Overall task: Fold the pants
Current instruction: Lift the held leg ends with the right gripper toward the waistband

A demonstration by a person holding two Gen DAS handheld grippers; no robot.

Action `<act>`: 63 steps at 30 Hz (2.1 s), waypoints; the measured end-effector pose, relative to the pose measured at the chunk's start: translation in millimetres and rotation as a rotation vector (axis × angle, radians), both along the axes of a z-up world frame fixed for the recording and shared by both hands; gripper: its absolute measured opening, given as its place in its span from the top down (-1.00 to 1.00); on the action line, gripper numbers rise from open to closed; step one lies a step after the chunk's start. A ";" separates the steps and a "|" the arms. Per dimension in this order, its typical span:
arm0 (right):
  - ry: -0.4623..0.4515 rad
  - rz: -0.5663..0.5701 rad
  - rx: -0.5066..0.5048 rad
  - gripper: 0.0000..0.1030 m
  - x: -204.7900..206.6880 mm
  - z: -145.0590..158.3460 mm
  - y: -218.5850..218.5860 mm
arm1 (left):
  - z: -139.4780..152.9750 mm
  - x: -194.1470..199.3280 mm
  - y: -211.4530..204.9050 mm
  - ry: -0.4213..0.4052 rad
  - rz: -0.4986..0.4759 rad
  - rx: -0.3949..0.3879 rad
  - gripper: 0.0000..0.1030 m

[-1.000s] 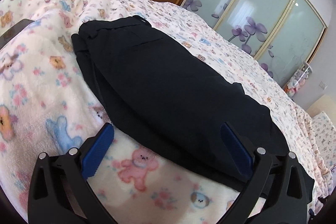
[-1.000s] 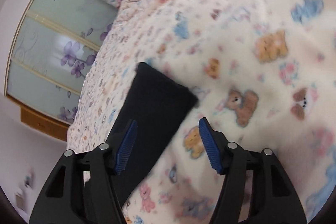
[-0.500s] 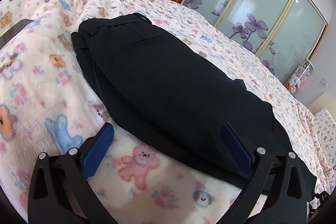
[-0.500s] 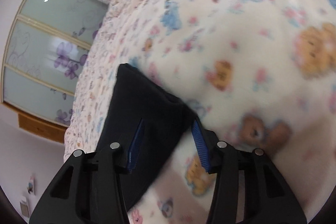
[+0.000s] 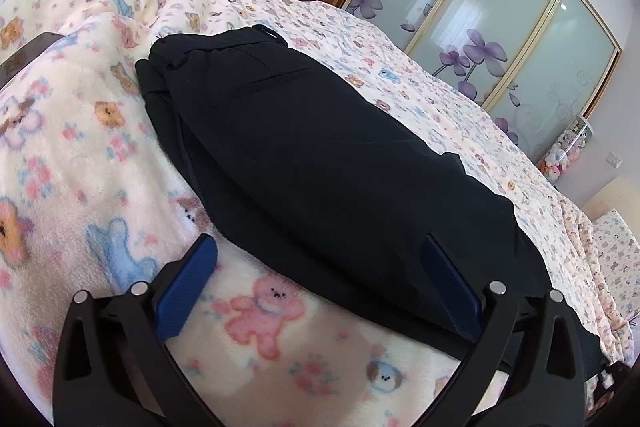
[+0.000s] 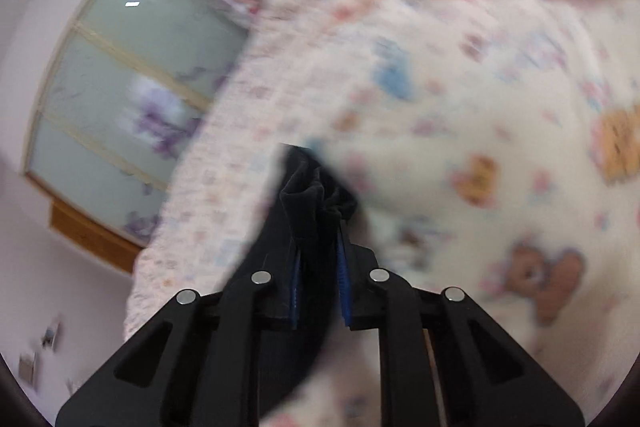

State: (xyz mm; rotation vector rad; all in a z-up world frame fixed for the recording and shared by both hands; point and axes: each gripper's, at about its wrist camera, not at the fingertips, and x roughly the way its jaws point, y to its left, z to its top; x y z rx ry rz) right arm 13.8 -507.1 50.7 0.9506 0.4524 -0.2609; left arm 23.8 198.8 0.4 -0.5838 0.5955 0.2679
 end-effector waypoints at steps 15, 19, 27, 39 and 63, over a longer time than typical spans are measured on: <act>-0.318 0.685 -0.151 0.71 87.3 112.4 283.3 | 1.1 -2.1 1.7 -0.009 -0.004 -0.010 -0.97; -0.163 0.866 -0.291 0.71 110.3 65.1 384.1 | 1.8 -3.4 1.7 -0.009 -0.011 -0.016 -0.97; 0.089 0.993 -0.595 0.44 92.9 -1.4 462.9 | 2.2 -4.1 0.6 -0.007 -0.022 -0.022 -0.97; -0.046 1.026 -0.712 0.34 55.9 25.4 466.6 | 1.6 -3.1 2.2 -0.011 -0.027 -0.033 -0.97; 0.128 1.091 -0.674 0.72 84.9 -24.5 519.2 | 1.7 -4.0 3.2 -0.010 -0.045 -0.045 -0.97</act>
